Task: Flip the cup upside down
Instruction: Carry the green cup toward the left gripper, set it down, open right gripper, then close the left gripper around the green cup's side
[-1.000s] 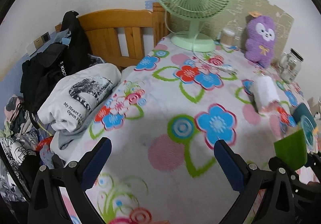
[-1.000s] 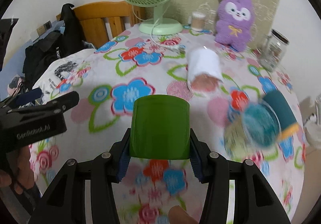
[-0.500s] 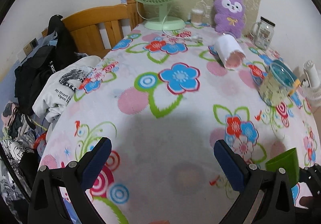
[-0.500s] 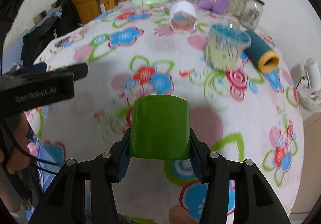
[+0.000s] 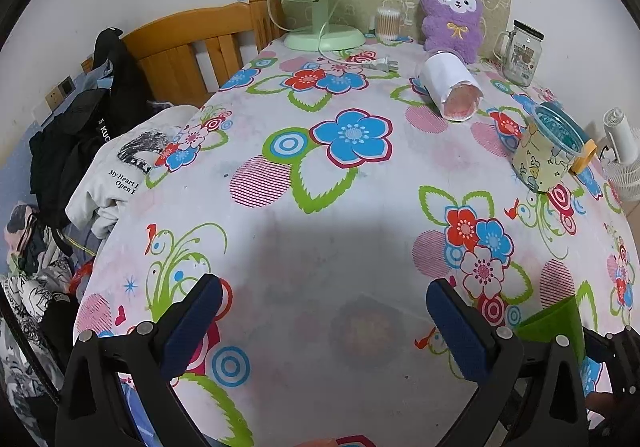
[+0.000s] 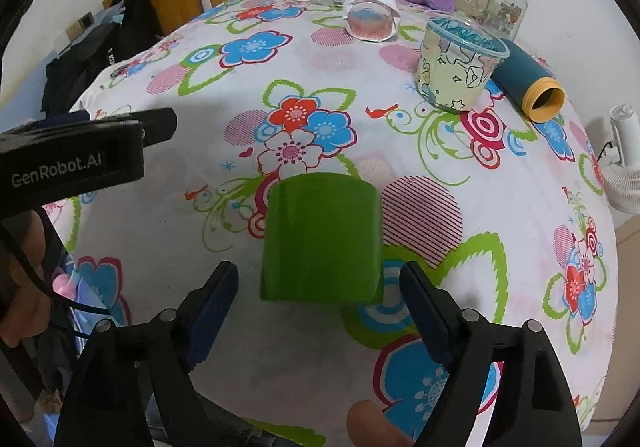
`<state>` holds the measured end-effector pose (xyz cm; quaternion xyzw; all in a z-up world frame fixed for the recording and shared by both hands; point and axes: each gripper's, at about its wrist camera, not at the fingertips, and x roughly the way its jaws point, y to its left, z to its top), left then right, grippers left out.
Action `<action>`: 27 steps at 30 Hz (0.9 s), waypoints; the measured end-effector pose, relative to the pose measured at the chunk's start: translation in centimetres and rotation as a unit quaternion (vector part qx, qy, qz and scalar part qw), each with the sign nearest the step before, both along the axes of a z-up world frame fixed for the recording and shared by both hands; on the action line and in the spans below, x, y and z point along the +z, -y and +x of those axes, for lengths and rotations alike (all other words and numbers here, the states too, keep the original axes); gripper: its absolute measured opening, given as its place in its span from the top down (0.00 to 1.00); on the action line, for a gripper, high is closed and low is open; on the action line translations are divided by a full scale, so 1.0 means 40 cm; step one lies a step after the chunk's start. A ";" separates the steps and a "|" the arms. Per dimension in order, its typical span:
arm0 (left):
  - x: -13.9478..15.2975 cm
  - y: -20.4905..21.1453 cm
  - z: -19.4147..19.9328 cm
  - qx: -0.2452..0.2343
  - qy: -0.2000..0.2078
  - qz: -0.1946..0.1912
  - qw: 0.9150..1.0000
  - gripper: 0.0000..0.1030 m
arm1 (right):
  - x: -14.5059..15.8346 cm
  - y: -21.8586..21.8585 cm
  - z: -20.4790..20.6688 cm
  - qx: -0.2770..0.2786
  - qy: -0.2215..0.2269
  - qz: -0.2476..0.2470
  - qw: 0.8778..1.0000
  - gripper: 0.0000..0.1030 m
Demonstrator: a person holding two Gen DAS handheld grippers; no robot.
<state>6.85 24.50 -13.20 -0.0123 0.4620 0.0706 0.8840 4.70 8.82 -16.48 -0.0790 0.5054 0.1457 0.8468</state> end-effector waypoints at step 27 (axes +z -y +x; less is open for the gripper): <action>0.046 0.270 -0.044 -0.086 -0.035 -0.073 0.993 0.00 | 0.140 0.419 -0.081 -0.070 0.081 0.029 0.994 0.15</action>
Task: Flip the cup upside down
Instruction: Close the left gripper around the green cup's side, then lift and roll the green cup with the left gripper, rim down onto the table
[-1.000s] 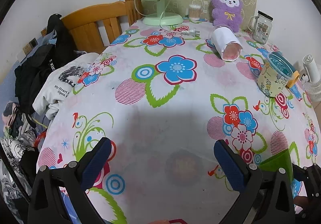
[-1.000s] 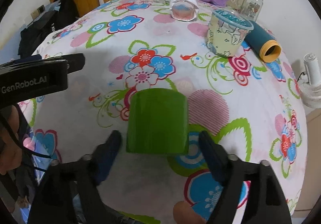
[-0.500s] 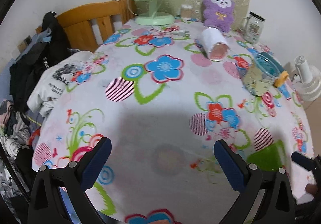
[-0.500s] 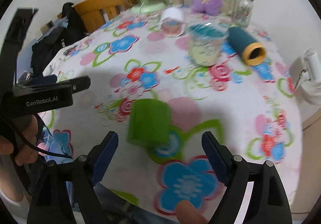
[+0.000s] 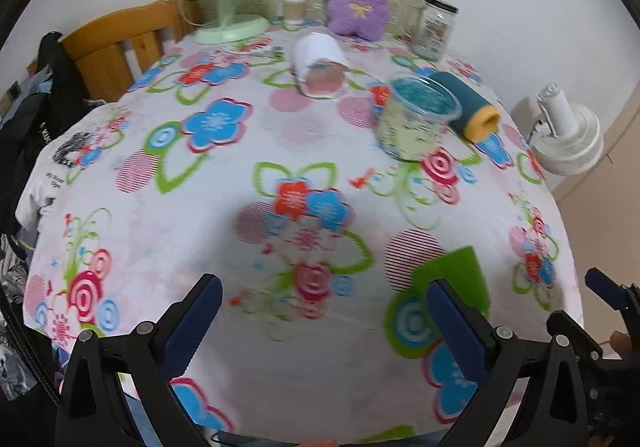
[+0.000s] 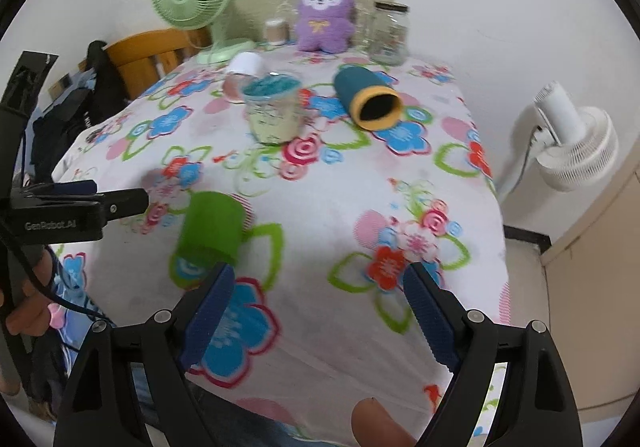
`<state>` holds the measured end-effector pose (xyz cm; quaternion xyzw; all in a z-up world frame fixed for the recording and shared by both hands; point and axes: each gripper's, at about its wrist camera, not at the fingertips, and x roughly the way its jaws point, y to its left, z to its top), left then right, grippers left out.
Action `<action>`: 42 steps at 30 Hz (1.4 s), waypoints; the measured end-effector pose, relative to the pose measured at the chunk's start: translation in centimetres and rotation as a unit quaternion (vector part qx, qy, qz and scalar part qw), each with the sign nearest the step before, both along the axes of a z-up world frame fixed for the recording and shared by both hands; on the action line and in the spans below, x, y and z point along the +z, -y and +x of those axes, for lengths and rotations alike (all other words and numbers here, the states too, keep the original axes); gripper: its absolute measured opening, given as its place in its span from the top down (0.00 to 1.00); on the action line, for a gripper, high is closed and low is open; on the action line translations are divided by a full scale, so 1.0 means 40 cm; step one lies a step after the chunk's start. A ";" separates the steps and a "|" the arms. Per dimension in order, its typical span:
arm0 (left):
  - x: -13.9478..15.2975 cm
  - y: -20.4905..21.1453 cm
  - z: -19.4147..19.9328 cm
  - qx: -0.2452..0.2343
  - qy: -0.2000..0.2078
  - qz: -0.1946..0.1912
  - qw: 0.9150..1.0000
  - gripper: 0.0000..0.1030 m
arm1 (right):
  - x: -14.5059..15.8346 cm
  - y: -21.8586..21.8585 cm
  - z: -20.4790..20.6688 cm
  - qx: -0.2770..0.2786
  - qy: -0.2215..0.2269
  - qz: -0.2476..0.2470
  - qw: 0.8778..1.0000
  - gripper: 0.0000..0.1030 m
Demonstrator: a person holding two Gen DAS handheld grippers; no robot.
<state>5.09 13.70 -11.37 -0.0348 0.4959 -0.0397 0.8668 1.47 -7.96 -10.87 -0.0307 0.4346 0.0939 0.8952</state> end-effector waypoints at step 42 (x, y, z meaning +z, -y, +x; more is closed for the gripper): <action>-0.087 0.177 0.012 -0.064 -0.050 0.001 0.997 0.46 | -0.101 0.170 -0.012 -0.067 -0.040 0.058 0.995 0.15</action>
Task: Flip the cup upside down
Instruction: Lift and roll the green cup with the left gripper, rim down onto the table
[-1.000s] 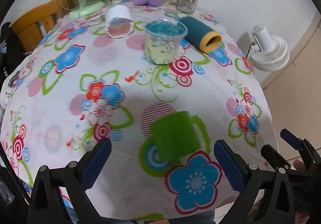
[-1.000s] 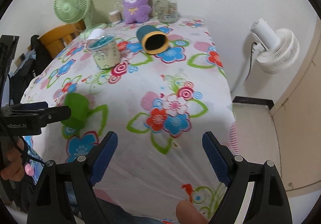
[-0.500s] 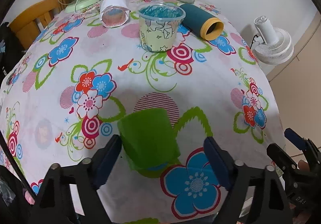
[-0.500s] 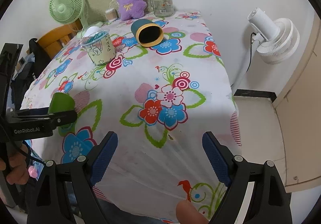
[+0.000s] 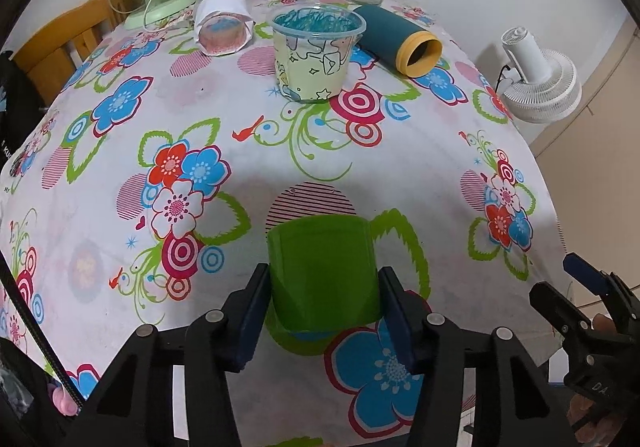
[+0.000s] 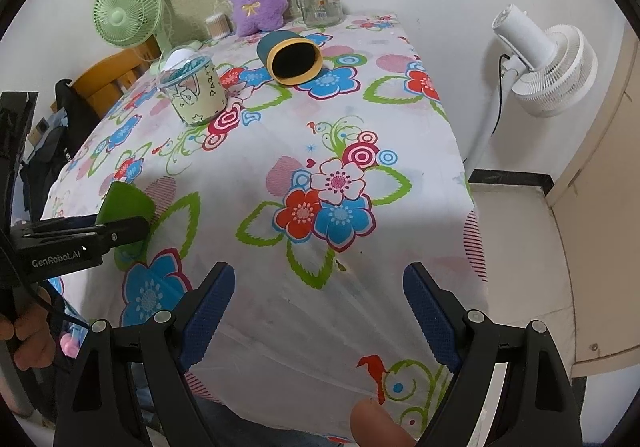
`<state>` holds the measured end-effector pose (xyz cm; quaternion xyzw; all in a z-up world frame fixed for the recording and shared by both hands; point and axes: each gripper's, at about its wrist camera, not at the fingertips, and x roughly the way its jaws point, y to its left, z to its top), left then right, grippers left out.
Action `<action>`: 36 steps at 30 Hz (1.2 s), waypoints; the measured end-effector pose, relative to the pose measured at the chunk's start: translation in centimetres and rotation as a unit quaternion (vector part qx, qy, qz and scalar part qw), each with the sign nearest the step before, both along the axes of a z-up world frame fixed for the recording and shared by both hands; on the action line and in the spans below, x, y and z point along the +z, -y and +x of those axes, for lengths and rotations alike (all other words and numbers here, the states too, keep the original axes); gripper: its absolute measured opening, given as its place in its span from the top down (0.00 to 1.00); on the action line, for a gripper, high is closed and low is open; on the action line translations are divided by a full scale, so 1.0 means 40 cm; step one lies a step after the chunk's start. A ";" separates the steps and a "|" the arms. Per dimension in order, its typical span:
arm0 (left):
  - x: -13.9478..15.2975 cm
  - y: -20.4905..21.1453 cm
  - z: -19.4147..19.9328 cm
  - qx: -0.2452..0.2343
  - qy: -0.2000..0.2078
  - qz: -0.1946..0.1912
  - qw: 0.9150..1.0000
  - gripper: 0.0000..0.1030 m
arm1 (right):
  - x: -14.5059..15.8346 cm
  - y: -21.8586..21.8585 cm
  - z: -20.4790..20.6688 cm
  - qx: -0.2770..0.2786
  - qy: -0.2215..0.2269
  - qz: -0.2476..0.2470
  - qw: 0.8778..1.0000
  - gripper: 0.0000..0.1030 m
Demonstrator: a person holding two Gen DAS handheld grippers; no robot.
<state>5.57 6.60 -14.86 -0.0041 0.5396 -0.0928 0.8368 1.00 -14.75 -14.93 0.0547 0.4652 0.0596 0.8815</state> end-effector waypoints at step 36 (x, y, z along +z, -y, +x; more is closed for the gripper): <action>-0.012 0.093 0.112 -0.268 -0.367 0.259 0.852 0.47 | -0.023 -0.119 -0.056 0.077 0.026 0.055 0.995 0.15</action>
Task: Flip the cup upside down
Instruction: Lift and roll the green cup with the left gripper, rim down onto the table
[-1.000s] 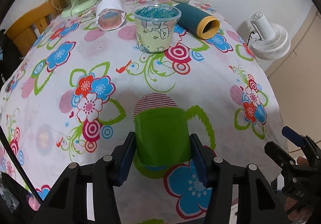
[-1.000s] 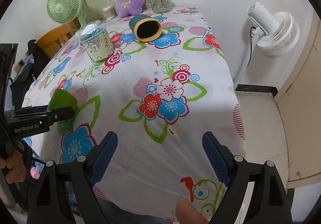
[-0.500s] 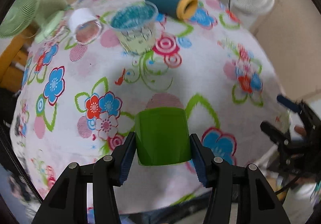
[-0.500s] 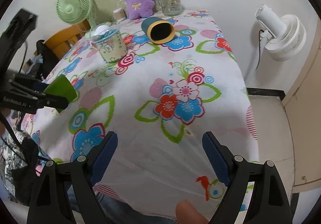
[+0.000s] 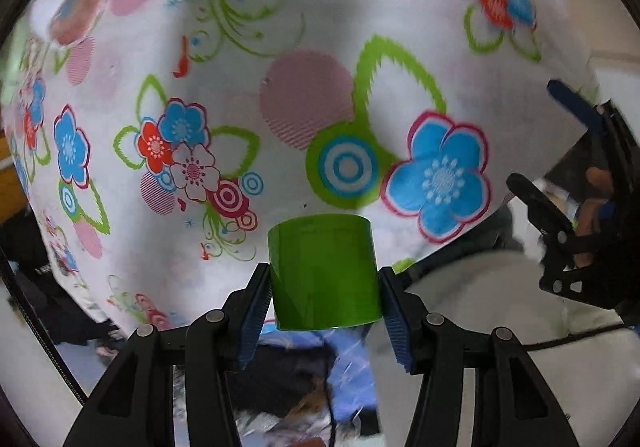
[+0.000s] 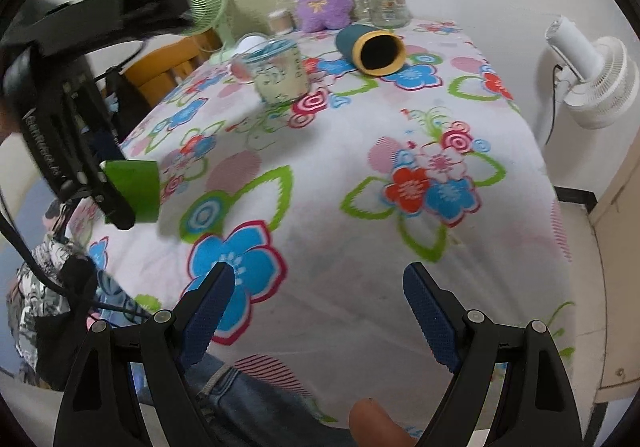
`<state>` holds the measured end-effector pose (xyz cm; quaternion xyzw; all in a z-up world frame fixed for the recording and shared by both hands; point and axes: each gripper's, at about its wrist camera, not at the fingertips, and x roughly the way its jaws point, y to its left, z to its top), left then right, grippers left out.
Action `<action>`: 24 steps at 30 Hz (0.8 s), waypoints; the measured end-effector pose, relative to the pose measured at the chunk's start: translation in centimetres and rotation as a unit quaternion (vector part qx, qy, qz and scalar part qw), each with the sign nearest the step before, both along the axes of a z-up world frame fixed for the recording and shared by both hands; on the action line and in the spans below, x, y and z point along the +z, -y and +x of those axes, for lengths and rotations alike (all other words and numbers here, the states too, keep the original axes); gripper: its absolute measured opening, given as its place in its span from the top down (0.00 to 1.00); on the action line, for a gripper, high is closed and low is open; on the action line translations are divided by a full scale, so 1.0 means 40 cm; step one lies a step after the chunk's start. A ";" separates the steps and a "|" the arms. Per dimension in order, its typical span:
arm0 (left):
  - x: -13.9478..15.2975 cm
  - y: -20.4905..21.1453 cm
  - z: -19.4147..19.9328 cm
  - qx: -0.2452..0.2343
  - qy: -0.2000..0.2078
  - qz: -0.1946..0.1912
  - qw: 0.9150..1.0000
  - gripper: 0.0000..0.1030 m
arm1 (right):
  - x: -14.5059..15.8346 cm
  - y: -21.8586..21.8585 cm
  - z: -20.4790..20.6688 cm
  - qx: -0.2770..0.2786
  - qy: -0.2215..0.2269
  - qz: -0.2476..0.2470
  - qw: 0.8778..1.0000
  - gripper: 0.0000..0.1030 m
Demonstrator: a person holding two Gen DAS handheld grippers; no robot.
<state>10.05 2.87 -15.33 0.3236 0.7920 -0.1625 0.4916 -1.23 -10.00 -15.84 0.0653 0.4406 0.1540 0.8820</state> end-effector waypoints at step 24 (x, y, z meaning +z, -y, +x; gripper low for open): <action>-0.021 0.019 0.031 -0.034 0.000 0.010 0.999 0.22 | 0.013 -0.032 -0.011 0.007 0.013 -0.002 1.000 0.15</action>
